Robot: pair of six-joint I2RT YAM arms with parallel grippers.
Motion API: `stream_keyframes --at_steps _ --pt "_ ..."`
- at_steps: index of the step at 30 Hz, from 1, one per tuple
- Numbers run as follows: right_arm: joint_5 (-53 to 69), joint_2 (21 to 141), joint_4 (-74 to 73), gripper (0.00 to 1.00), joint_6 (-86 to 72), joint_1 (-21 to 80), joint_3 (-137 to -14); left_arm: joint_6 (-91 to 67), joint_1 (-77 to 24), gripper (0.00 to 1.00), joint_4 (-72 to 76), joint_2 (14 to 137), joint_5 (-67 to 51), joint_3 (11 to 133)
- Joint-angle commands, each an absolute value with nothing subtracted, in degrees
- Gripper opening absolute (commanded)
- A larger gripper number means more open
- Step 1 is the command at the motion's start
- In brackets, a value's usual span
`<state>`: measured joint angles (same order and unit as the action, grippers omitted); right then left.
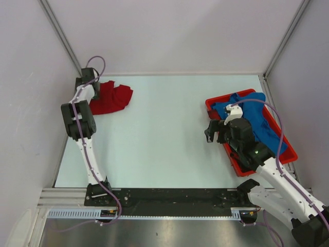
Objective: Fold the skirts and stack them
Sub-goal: Move the skirt to the corner of the board.
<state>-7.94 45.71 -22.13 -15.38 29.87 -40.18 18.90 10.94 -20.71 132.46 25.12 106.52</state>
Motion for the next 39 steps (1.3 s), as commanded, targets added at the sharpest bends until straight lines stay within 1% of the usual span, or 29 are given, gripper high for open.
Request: stream_keyframes --at_steps 1,5,6,8,11,13,14,15,16,17,19,20,24,27,33,34,39 --pt "-8.0 43.9 -19.6 1.0 -14.4 29.6 -40.3 13.3 10.2 0.93 -25.7 132.5 24.0 116.2" --pt "-7.0 42.5 -19.8 1.0 -14.5 29.7 -40.3 10.2 9.7 0.99 -26.6 126.8 23.6 114.3" --pt "-7.3 42.1 -19.7 1.0 -14.6 29.6 -40.3 8.5 9.5 1.0 -26.3 125.5 23.8 113.0" --pt "-7.6 41.7 -19.8 1.0 -14.9 29.7 -40.3 7.7 9.3 1.0 -24.7 121.9 20.6 108.8" --pt "-7.0 41.3 -19.8 1.0 -15.0 29.6 -39.7 6.8 8.4 1.0 -23.1 119.9 19.2 104.9" --pt "-6.6 41.6 -18.9 1.0 -14.9 29.7 -39.2 2.4 7.6 1.0 -26.6 119.9 17.8 106.3" --pt "-6.3 41.8 -18.8 1.0 -14.9 29.6 -39.1 0.4 7.6 1.0 -28.4 118.9 15.6 106.1" --pt "-6.2 42.1 -18.9 1.0 -14.9 29.6 -39.1 -5.8 7.6 1.0 -27.3 118.0 12.0 104.9" --pt "-6.1 42.5 -19.0 1.0 -14.9 29.6 -39.1 -7.7 7.8 1.0 -25.5 116.9 6.3 103.0" --pt "-5.9 42.8 -19.2 1.0 -14.9 29.6 -39.1 -11.3 7.7 1.0 -19.1 114.5 -1.8 98.0" --pt "-5.7 42.7 -19.2 1.0 -14.9 29.6 -39.1 -14.0 7.7 1.0 -13.8 113.0 -8.1 93.5" --pt "-5.8 42.8 -19.2 1.0 -14.9 29.6 -39.1 -16.2 7.7 1.0 -11.8 113.0 -10.9 91.3" --pt "-6.3 43.4 -19.5 1.0 -14.9 29.6 -39.1 -17.3 7.7 1.0 -13.3 116.7 -15.7 93.5" --pt "-6.3 44.5 -19.2 1.0 -14.7 29.6 -39.1 -17.3 7.4 1.0 -12.0 117.7 -18.0 92.6" --pt "-7.2 44.9 -19.3 1.0 -14.7 29.6 -39.2 -19.4 6.2 1.0 -12.4 119.5 -20.8 90.8" --pt "-7.4 45.1 -19.3 1.0 -14.6 29.6 -39.1 -19.9 6.0 1.0 -10.1 119.5 -21.8 89.8" --pt "-8.2 44.7 -19.5 1.0 -14.9 29.6 -39.1 -22.2 4.3 1.0 -9.3 121.9 -20.7 87.9"
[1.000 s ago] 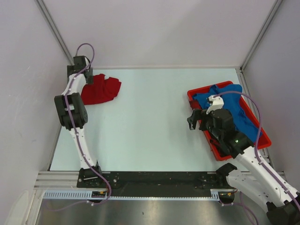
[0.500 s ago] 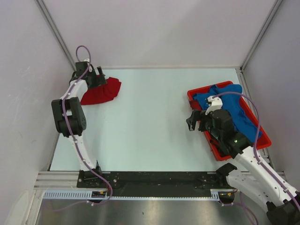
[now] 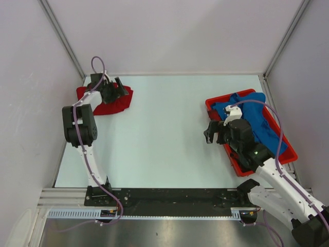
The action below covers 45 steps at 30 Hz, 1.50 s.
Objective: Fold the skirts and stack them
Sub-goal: Move the skirt to the corner of the board, then pick up the skirt from the bin.
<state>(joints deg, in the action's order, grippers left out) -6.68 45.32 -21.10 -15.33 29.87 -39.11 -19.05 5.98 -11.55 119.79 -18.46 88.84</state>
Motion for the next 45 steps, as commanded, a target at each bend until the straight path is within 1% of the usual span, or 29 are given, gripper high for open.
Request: stream_keyframes --at_steps 1,4,8,12,15,17,18,20,22,23,24,25,26,27,28,30,31,33,35,37,41,44,45 --pt "-8.2 44.6 -19.5 1.0 -14.9 29.6 -39.2 -22.5 4.0 1.0 -8.9 122.9 -22.0 88.0" --pt "-8.3 44.4 -19.7 1.0 -15.0 29.7 -39.1 -23.4 3.5 1.0 -8.9 124.8 -22.9 89.1" --pt "-8.3 44.9 -19.9 1.0 -15.0 29.6 -39.1 -23.3 2.5 1.0 -8.4 124.0 -21.9 88.7" --pt "-11.0 44.4 -19.6 1.0 -15.9 29.6 -39.2 -23.0 2.3 1.0 -13.0 121.6 -17.7 90.3" --pt "-14.6 42.1 -20.0 1.0 -17.7 29.6 -39.6 -23.2 2.4 1.0 -17.3 114.4 -14.3 92.8" --pt "-17.3 40.5 -21.1 1.0 -20.0 29.5 -39.7 -24.2 2.0 1.0 -18.7 110.2 -11.3 92.7" --pt "-20.0 40.3 -21.4 1.0 -20.8 29.3 -39.9 -24.9 1.9 1.0 -20.5 106.2 -8.1 92.6" --pt "-21.4 40.5 -22.7 1.0 -22.7 28.6 -40.8 -26.5 1.1 1.0 -22.1 102.4 -7.0 90.8" --pt "-21.5 41.6 -23.5 1.0 -23.7 26.4 -41.9 -26.7 -1.7 1.0 -25.5 96.7 -5.0 87.0" --pt "-21.4 43.6 -24.0 1.0 -25.0 25.3 -43.7 -27.0 -3.1 1.0 -26.3 94.5 -2.8 84.9" --pt "-20.6 44.7 -24.3 1.0 -25.1 24.1 -44.6 -27.3 -4.8 1.0 -25.9 89.3 1.5 82.2" --pt "-19.7 46.4 -24.5 1.0 -24.8 20.9 -45.3 -27.5 -8.4 1.0 -24.8 86.5 3.3 75.4" --pt "-18.6 47.8 -24.5 1.0 -24.4 19.4 -46.1 -27.7 -10.1 1.0 -22.9 83.6 4.5 71.3" --pt "-18.5 51.4 -24.3 1.0 -24.4 17.4 -47.4 -27.9 -11.7 1.0 -17.4 78.3 6.4 62.8" --pt "-18.5 53.2 -23.5 1.0 -24.3 13.7 -48.2 -29.3 -13.5 1.0 -15.4 76.0 6.7 59.0" --pt "-17.8 58.1 -22.5 1.0 -23.0 9.3 -50.4 -31.8 -14.0 1.0 -12.7 70.0 3.3 51.2" --pt "-17.3 59.3 -20.0 1.0 -22.2 5.0 -50.9 -32.7 -14.8 1.0 -12.2 67.9 1.9 49.1" --pt "-12.6 63.3 -16.3 1.0 -20.8 0.8 -51.6 -34.0 -17.0 1.0 -11.4 61.4 3.5 43.8" --pt "-7.0 67.0 -10.4 1.0 -20.0 -4.4 -52.0 -35.2 -20.4 1.0 -10.6 55.8 6.3 41.0" --pt "-5.4 72.8 -7.9 1.0 -18.0 -5.9 -53.8 -35.6 -21.0 1.0 -9.4 53.4 8.5 38.2" --pt "-8.8 80.4 -8.0 1.0 -14.1 -6.2 -56.6 -34.3 -21.0 1.0 -14.9 51.7 16.4 40.7" --pt "-10.8 84.6 -6.6 0.99 -11.3 -6.3 -57.5 -33.5 -21.0 1.0 -15.3 51.7 16.4 41.1" --pt "-11.5 85.4 -6.5 0.97 -11.4 -6.4 -57.7 -33.2 -21.0 1.0 -15.0 51.7 16.3 40.9"
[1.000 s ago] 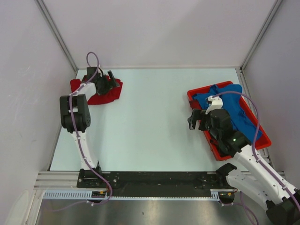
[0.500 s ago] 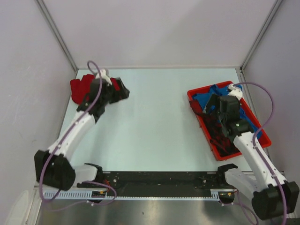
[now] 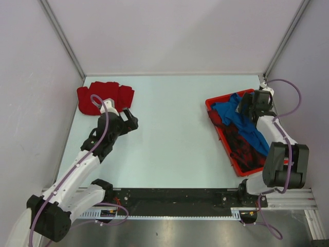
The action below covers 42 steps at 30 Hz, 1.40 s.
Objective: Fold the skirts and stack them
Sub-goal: Pick up the skirt from the bin, then place the skirt at the center of the board.
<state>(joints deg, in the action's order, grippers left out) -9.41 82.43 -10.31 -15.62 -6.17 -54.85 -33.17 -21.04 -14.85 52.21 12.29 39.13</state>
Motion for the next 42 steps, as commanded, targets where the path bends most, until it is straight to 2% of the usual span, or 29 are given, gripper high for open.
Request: stream_keyframes --at_steps 1,3,4,5,7,9,16,21,26,28,36,42 --pt "-12.0 87.0 -6.2 0.94 -11.3 -6.5 -57.9 -33.3 -21.0 1.0 -14.9 51.7 16.3 40.9" --pt "-12.1 88.1 -5.7 0.75 -11.3 -6.8 -58.4 -32.9 -21.0 1.0 -15.1 51.9 16.4 41.1" --pt "-12.0 88.2 -5.7 0.42 -11.3 -6.7 -58.8 -32.5 -21.0 1.0 -15.6 51.8 17.0 41.1" --pt "-12.4 87.7 -5.8 0.27 -11.8 -6.7 -59.2 -32.1 -21.0 1.0 -15.7 51.7 17.5 41.0" --pt "-14.4 86.1 -6.0 0.03 -12.5 -6.7 -59.7 -32.1 -21.0 1.0 -17.0 51.3 20.8 41.0" --pt "-15.2 81.7 -5.8 0.0 -13.0 -6.7 -59.8 -32.2 -20.9 1.0 -17.8 51.0 22.3 41.0" --pt "-14.7 62.2 -1.8 0.0 -15.0 -6.7 -60.4 -32.2 -20.9 1.0 -17.5 49.6 21.7 40.3" --pt "-4.6 55.5 2.2 0.0 -17.3 -6.0 -65.1 -32.3 -20.9 1.0 -17.0 50.4 21.1 40.3" --pt "6.5 57.9 -1.6 0.0 -17.6 -1.3 -75.5 -32.6 -20.9 1.0 -16.4 51.4 21.8 40.6" --pt "9.9 59.7 -2.7 0.0 -15.5 4.0 -78.6 -33.1 -20.9 1.0 -16.6 51.8 22.0 40.8" --pt "13.3 66.4 -7.8 0.0 -1.5 27.0 -82.2 -34.1 -20.9 1.0 -19.2 54.8 24.7 42.4" --pt "20.4 73.7 -15.5 0.0 7.0 34.1 -82.4 -33.5 -20.9 1.0 -19.7 55.4 23.8 43.4"
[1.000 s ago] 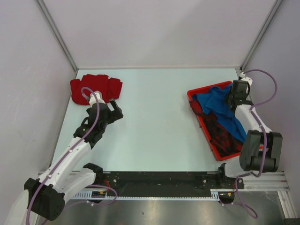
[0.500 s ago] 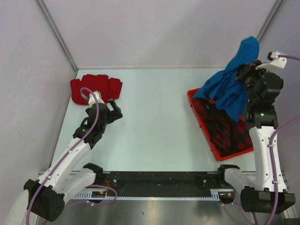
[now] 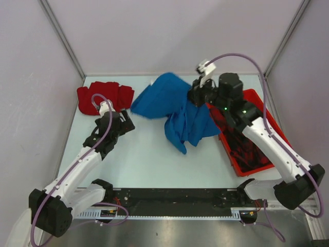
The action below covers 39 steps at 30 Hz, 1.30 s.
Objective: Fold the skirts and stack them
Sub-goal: Place the skirt at the center of the board, then flatten out the skirt at the center of the board.
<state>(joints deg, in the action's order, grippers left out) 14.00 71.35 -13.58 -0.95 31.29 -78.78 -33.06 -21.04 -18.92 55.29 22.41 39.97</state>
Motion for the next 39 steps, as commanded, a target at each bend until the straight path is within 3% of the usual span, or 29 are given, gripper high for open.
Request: stream_keyframes --at_steps 1,2,5,6,7,9,12,22,26,33,39 --pt "20.9 74.7 -19.6 0.0 7.9 35.4 -82.4 -33.6 -20.9 1.0 -20.0 55.4 24.1 43.8" --pt "22.6 75.8 -22.1 0.01 9.2 36.1 -82.4 -33.9 -20.9 1.0 -20.3 55.3 24.3 43.8" --pt "23.2 81.0 -29.6 0.22 12.9 38.6 -79.6 -34.7 -20.9 1.0 -20.5 54.5 25.2 43.3" --pt "20.9 82.3 -30.4 0.48 12.6 39.2 -78.6 -35.3 -20.9 1.0 -21.2 54.2 25.7 43.3" --pt "18.1 85.0 -30.9 0.63 9.5 39.5 -76.8 -35.7 -20.9 1.0 -21.6 54.1 26.6 43.6" --pt "8.6 86.7 -29.2 0.81 4.9 39.1 -74.5 -37.0 -20.9 1.0 -23.6 54.2 27.5 43.9" --pt "1.5 87.3 -28.7 1.0 0.3 37.4 -72.2 -38.3 -20.9 1.0 -25.6 54.5 28.4 44.6" --pt "-11.8 67.3 -22.0 1.0 -12.8 36.1 -63.1 -41.3 -20.9 1.0 -28.7 52.7 23.6 43.4" --pt "-5.1 57.5 -21.0 1.0 -15.9 34.2 -56.8 -41.0 -20.9 1.0 -26.4 53.2 17.9 41.0" --pt "-0.7 51.1 -21.1 1.0 -18.8 34.2 -51.1 -45.1 -20.9 0.99 -28.6 54.1 7.7 36.4" --pt "5.4 52.2 -17.9 1.0 -19.1 34.7 -50.3 -51.1 -21.4 0.89 -32.2 44.0 1.4 26.7"
